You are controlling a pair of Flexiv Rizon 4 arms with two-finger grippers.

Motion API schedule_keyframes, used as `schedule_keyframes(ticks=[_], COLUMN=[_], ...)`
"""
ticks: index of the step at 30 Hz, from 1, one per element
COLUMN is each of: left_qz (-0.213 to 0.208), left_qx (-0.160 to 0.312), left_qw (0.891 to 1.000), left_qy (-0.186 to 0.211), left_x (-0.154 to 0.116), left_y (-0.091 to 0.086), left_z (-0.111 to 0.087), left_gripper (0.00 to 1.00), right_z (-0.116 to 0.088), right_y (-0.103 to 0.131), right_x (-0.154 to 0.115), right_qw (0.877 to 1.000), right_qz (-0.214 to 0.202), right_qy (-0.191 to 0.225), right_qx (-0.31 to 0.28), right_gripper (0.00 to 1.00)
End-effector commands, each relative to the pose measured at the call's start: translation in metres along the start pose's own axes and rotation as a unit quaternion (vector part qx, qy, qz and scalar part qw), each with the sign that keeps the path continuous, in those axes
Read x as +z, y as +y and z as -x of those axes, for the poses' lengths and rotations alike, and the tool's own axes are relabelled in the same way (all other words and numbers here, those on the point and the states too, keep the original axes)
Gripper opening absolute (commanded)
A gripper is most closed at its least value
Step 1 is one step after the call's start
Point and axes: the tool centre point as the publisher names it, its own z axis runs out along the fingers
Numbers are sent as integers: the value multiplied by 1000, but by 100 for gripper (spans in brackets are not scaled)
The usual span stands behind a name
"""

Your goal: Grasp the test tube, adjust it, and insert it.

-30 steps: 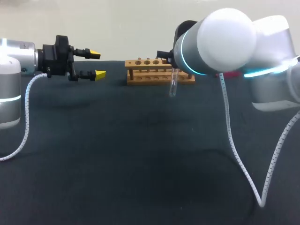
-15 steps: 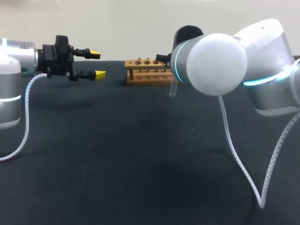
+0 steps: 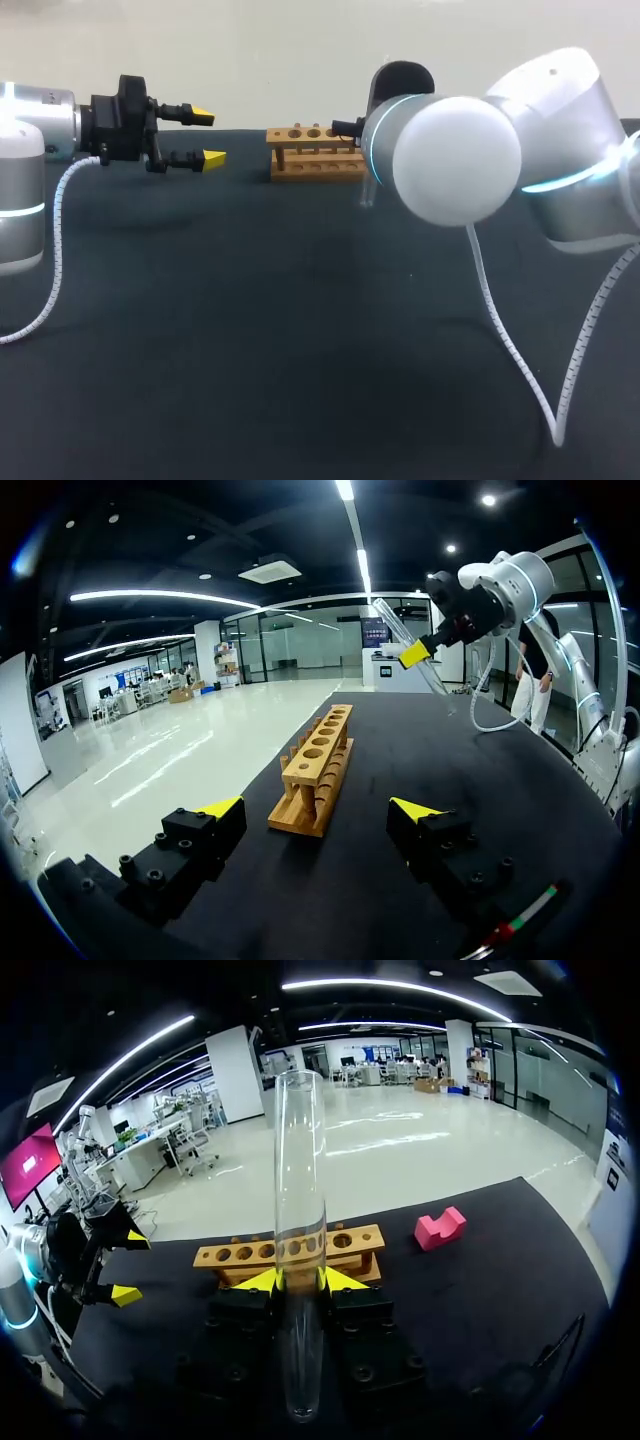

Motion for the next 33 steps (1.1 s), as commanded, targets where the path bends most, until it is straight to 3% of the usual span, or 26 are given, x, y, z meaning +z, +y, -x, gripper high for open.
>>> schedule_keyframes(ticks=[1,13,22,33], left_qz=[2,2,2,2], left_qx=[2,2,2,2], left_qw=[1000,1000,1000,1000], left_qy=[-2,-2,-2,-2], left_x=[-1,-1,-1,-1], left_y=[-2,-2,-2,-2], left_z=[-1,-1,-1,-1], left_gripper=[100,100,100,100], right_z=[-2,-2,15,50], right_y=[-2,-2,-4,-1], right_x=[-1,-1,10,25], right_qw=[1000,1000,997,985], right_qz=[2,2,4,9], right_qy=[-4,-4,-82,-173], right_qx=[1,1,3,-16], right_gripper=[0,0,0,0])
